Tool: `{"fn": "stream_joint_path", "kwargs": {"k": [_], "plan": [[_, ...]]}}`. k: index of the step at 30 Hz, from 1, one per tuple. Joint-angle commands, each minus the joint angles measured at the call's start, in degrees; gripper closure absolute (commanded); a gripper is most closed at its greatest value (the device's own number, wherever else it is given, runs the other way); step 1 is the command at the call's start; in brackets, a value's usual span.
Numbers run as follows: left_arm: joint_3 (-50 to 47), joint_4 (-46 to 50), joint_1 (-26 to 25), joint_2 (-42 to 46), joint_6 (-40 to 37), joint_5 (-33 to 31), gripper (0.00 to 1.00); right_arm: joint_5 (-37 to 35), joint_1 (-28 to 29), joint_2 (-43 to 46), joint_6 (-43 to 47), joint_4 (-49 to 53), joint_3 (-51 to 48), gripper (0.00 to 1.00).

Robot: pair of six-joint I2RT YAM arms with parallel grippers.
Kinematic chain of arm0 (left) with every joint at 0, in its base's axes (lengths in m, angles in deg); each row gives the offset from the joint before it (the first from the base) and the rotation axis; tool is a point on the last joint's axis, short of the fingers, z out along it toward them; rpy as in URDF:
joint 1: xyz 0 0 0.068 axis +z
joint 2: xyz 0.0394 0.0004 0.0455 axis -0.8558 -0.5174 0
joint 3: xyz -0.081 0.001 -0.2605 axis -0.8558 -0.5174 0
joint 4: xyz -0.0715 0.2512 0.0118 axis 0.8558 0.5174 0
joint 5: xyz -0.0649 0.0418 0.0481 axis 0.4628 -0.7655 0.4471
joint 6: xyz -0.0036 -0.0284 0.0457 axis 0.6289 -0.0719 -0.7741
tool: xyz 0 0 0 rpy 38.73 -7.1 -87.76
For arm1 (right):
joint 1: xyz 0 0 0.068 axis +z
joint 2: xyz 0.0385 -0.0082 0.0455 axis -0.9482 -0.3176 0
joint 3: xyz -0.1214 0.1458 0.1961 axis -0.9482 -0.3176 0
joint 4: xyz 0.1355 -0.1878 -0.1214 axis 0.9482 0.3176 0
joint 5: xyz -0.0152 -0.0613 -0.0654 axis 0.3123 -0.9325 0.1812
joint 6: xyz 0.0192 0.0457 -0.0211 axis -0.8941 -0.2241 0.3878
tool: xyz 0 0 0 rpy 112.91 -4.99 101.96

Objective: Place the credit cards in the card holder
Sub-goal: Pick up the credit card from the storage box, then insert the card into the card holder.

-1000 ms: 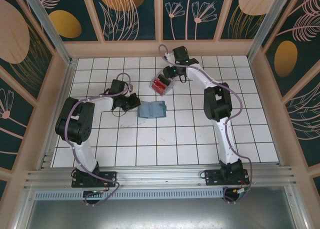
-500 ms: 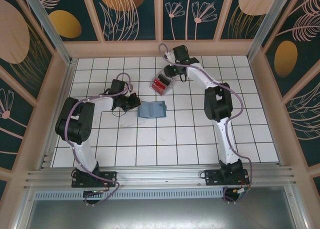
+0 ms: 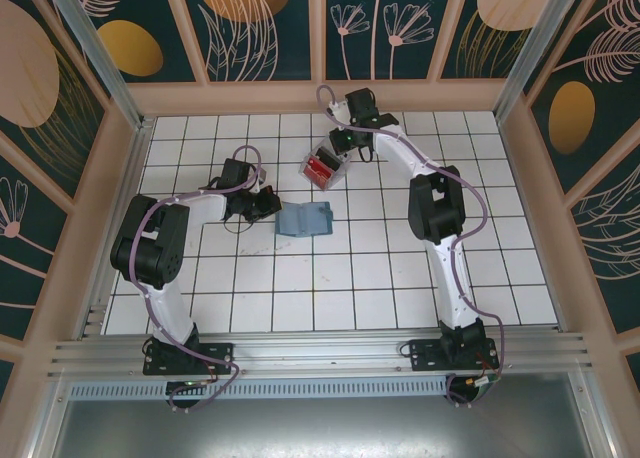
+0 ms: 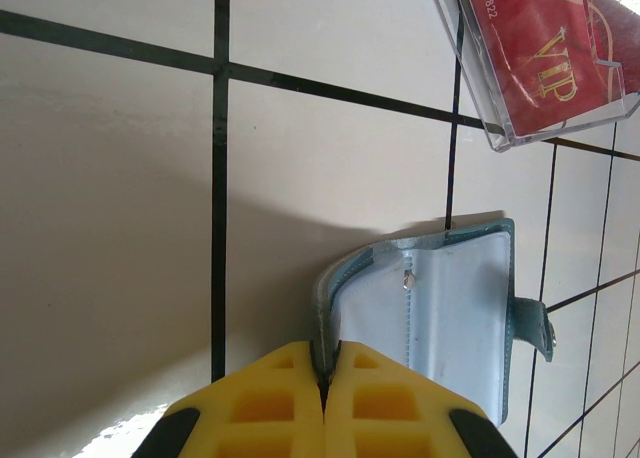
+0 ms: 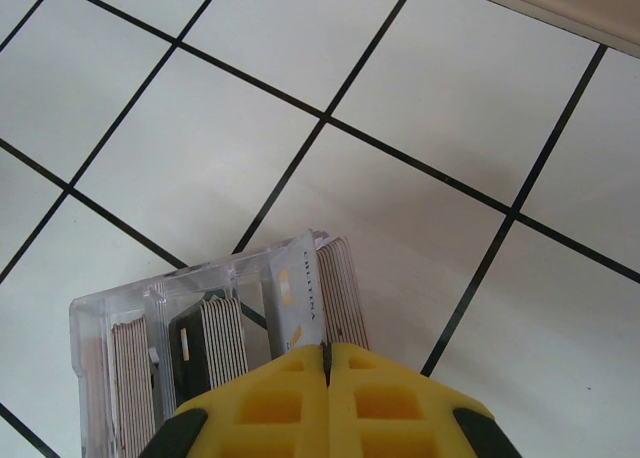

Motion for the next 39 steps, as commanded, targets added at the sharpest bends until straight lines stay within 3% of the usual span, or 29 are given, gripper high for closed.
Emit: {"fn": "stream_joint_path", "kwargs": {"k": [1,9,19,27,31,34,39], "plan": [[0.8,-0.8,-0.6,-1.0,0.4,0.5,1.0,1.3,-0.2,3.1,0.0,1.0,1.7,1.0],[0.5,-0.8,-0.5,-0.7,0.3,0.3,1.0,12.0,-2.5,5.1,-4.0,-1.5,-0.4,1.0],[0.4,-1.1,-0.5,-0.8,0.3,0.5,1.0,19.7,-5.3,7.3,-8.2,-4.9,-3.6,1.0],[-1.3,-2.8,-0.4,-1.0,1.2,0.2,1.0,31.5,-8.0,12.4,-16.5,-14.5,-12.0,1.0],[-4.1,-5.9,-0.5,0.0,2.9,1.0,1.0,38.4,-7.9,19.6,-24.4,-25.7,-25.8,1.0],[-8.0,-10.7,-0.4,1.7,5.3,1.9,1.0,41.2,-7.1,27.0,-35.9,-40.7,-43.1,1.0],[-13.5,-17.6,-0.5,3.3,9.2,2.1,1.0,36.9,-1.2,36.5,-49.5,-59.3,-68.3,1.0]]}}
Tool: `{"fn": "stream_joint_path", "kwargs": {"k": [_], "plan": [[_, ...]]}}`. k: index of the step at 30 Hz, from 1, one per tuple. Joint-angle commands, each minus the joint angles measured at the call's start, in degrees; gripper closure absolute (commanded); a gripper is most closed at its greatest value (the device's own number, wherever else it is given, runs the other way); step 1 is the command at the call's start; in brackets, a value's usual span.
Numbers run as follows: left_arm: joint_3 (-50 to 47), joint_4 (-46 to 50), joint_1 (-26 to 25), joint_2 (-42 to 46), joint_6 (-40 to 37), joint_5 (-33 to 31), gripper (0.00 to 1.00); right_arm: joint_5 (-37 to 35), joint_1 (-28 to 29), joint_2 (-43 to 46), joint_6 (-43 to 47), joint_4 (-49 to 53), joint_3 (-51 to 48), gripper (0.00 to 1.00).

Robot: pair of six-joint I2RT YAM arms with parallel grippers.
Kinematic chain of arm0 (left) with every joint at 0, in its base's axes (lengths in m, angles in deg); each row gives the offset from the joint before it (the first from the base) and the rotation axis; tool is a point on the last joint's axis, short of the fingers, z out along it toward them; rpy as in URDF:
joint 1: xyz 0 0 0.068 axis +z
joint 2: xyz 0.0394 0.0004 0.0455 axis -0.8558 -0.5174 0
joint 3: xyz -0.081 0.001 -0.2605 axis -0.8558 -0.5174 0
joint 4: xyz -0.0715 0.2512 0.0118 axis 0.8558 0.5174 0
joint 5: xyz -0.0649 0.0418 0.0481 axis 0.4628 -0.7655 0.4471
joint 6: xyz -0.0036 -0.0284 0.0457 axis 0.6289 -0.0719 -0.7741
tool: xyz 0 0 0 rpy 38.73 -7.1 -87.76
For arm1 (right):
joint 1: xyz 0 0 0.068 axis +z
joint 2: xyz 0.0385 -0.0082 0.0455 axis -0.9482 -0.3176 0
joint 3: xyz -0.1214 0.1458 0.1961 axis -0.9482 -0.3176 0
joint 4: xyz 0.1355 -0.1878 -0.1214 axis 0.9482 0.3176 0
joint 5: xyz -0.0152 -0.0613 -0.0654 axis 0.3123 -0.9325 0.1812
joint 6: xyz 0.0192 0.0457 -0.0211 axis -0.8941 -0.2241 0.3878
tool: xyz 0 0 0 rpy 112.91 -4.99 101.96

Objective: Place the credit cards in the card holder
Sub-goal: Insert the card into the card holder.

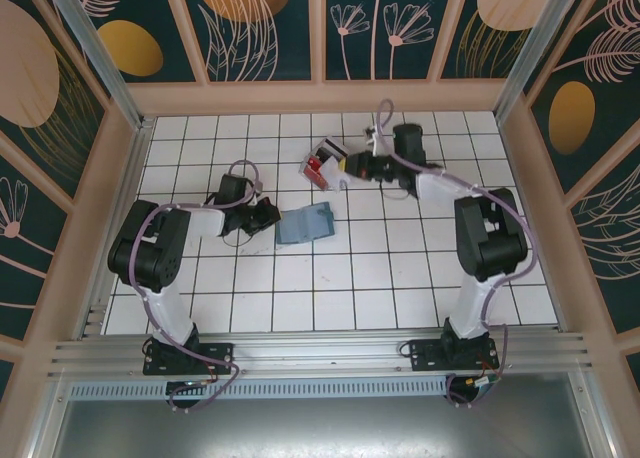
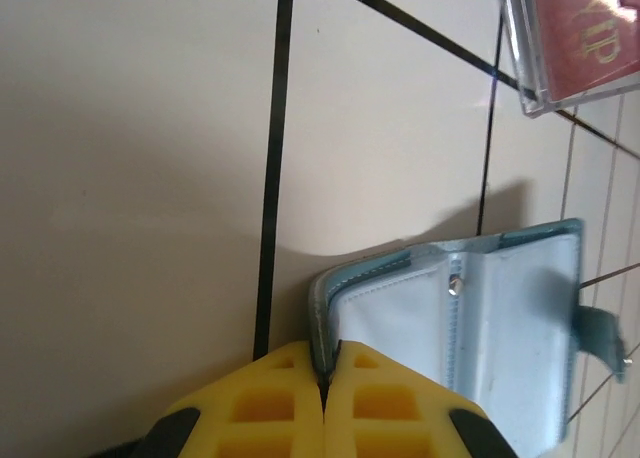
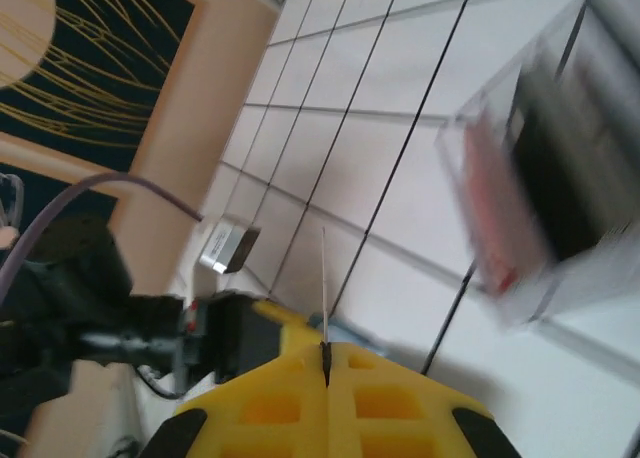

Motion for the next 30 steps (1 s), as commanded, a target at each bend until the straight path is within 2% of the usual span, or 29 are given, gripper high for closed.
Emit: {"fn": "stream_joint_path", "kwargs": {"k": [1,5,8,16,30], "plan": [[-3.2,-6.2,-0.4,1.4,4.2,1.3,1.0,-1.2,5.6,4.2,-12.9,-18.2,-12.3,1.0],[-4.2,-7.6,-0.6,1.4,5.3,1.9,1.0,-6.5,12.7,3.7,-17.2,-24.3,-18.5,1.0],[-4.2,-7.4,-0.8,1.7,5.4,1.7,1.0,-10.8,15.5,1.4,-20.9,-28.8,-20.9,1.0],[-4.4,-6.5,-1.1,1.7,5.3,1.8,1.0,-18.1,14.8,-1.2,-20.6,-29.2,-22.8,1.0],[-5.3,-7.3,-1.3,1.8,5.8,1.6,1.0,-21.5,14.7,-5.4,-22.7,-30.5,-21.9,1.0]]}}
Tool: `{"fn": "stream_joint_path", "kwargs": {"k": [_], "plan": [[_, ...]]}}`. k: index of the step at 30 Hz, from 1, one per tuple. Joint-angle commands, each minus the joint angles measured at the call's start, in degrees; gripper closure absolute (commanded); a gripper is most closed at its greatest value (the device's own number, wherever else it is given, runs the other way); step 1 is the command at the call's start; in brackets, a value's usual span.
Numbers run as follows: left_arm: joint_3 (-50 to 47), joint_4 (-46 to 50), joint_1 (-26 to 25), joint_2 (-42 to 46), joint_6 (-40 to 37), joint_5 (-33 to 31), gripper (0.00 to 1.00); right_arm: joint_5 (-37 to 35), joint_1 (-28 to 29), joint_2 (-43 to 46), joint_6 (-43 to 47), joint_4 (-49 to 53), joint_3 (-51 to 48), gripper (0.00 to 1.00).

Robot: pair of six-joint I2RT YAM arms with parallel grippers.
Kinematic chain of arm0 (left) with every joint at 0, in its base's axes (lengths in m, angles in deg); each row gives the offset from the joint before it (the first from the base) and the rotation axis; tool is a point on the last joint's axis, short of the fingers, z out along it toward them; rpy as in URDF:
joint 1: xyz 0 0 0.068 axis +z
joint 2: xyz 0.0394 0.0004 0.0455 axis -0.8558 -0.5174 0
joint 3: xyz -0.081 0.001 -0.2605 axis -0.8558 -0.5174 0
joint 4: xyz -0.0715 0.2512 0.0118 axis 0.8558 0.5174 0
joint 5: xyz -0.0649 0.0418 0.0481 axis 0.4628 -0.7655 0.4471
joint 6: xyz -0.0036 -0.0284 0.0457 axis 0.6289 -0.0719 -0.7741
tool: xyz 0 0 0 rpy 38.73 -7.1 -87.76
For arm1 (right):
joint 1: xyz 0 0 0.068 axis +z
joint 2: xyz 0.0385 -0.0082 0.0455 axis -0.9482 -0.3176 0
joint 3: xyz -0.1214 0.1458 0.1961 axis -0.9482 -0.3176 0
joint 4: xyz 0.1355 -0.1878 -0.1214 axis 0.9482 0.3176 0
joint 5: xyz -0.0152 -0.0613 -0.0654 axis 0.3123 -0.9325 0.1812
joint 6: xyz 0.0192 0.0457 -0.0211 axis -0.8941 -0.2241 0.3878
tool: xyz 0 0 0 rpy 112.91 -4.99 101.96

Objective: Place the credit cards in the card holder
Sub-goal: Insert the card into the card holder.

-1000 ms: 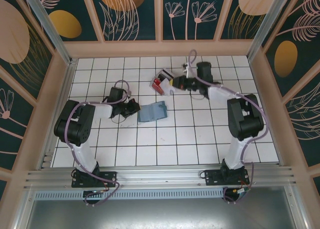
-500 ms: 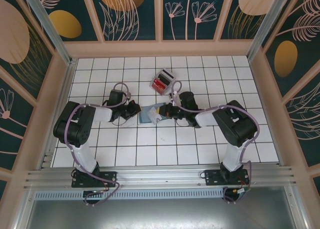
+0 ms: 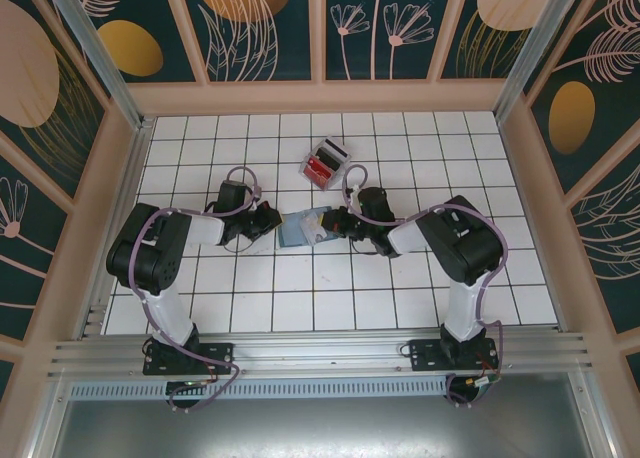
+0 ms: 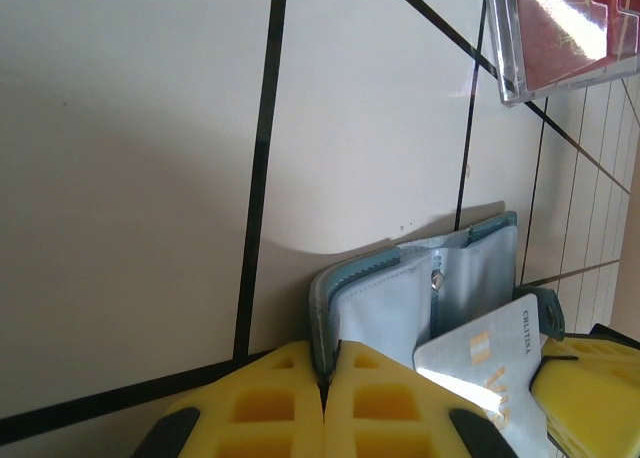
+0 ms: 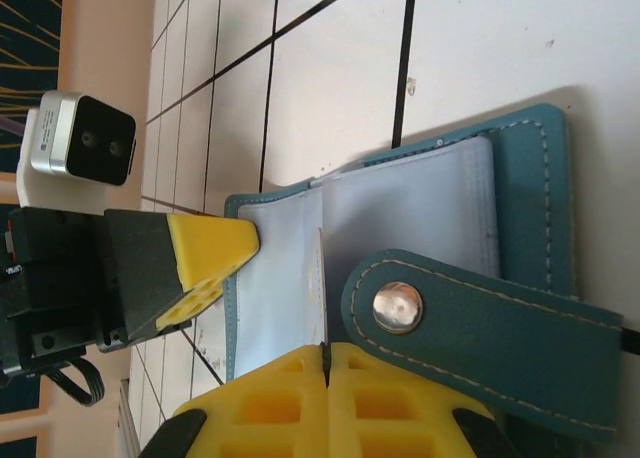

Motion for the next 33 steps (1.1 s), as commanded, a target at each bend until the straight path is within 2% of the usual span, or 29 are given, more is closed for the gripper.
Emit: {"fn": "stream_joint_path", "kwargs": {"k": [1,19,29,33], "plan": [[-1.0,-0.5,-0.6,1.0,0.7,0.4,1.0,-2.9,-0.1,-0.6,-1.9,-3.8,-0.8,1.0],[-0.7,-0.8,-1.2,0.7,1.1,0.5,1.0,-3.9,2.1,-4.1,-1.7,-3.7,3.1,1.0],[-1.3,-1.5,-1.8,0.9,1.7,0.3,1.0,-13.4,6.3,-4.0,-2.8,-9.3,2.2,1.0],[-1.5,-1.6,-1.8,1.2,1.9,0.1,1.0,-13.7,8.9,-4.0,-1.4,-5.6,3.8,1.0]]}}
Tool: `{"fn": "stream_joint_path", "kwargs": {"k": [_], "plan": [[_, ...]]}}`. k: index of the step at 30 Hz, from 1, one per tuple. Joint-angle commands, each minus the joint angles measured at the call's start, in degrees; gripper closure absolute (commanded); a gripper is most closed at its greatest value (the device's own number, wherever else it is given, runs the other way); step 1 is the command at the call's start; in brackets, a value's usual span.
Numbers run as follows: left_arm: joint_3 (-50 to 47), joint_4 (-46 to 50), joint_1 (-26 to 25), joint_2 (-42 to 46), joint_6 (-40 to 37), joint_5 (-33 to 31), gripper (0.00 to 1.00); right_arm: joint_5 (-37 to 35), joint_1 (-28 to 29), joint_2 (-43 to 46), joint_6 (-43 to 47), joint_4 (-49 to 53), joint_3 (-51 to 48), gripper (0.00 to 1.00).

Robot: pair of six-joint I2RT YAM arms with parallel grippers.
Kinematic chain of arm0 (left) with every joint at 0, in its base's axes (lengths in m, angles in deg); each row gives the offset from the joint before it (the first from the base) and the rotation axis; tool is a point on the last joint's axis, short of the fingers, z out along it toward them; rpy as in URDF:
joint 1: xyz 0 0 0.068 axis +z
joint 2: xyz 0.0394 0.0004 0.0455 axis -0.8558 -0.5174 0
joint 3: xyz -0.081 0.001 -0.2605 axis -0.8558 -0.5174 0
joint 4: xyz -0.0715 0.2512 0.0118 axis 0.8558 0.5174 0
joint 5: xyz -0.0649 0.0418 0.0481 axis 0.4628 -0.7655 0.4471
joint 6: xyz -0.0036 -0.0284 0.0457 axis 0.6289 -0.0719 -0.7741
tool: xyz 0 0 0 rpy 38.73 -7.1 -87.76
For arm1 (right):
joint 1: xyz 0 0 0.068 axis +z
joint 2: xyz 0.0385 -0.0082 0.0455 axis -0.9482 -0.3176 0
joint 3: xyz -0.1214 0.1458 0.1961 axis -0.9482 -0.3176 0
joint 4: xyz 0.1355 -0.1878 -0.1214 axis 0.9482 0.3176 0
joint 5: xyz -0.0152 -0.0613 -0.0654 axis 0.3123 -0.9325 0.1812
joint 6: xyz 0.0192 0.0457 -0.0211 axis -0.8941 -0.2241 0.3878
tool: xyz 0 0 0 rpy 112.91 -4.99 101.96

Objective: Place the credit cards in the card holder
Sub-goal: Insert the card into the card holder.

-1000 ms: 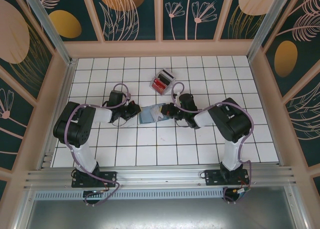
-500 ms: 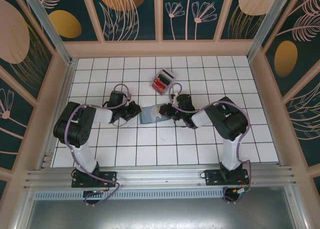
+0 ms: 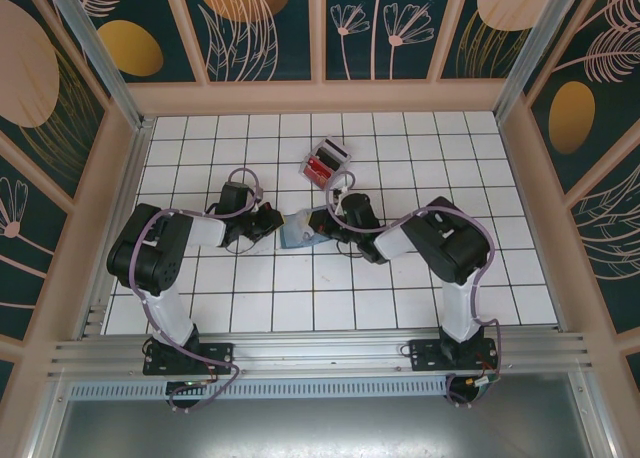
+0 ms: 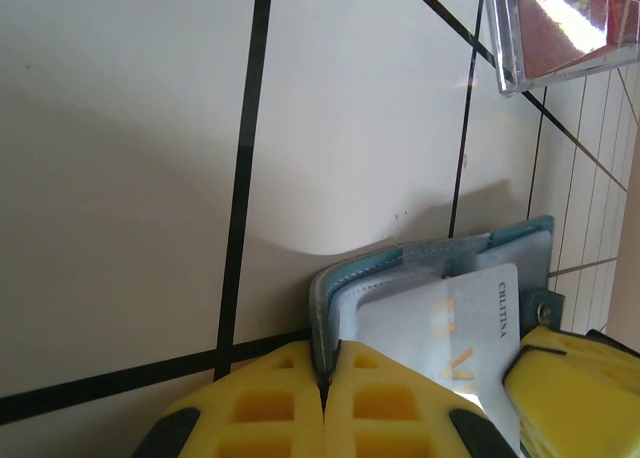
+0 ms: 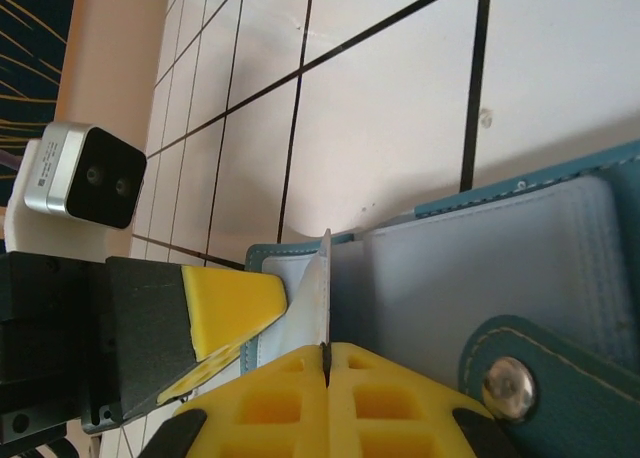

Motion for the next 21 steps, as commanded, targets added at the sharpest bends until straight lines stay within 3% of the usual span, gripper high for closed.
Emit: {"fn": "stream_joint_path", "kwargs": {"k": [1,15,17,21], "plan": [[-1.0,-0.6,-0.8,1.1,0.8,0.6,1.0,-2.0,2.4,-0.7,1.3,1.4,1.9,1.0],[-3.2,2.1,-0.9,4.7,0.1,-1.2,1.0,-3.2,3.4,-0.3,2.7,7.6,1.6,1.0],[-3.7,2.9,-0.9,5.5,-0.2,-1.9,1.0,-3.2,3.9,-0.2,3.9,9.4,2.3,0.94],[-3.8,2.8,-0.9,5.2,0.2,-1.6,0.99,-3.3,4.0,0.6,8.9,19.0,6.2,0.71]]}}
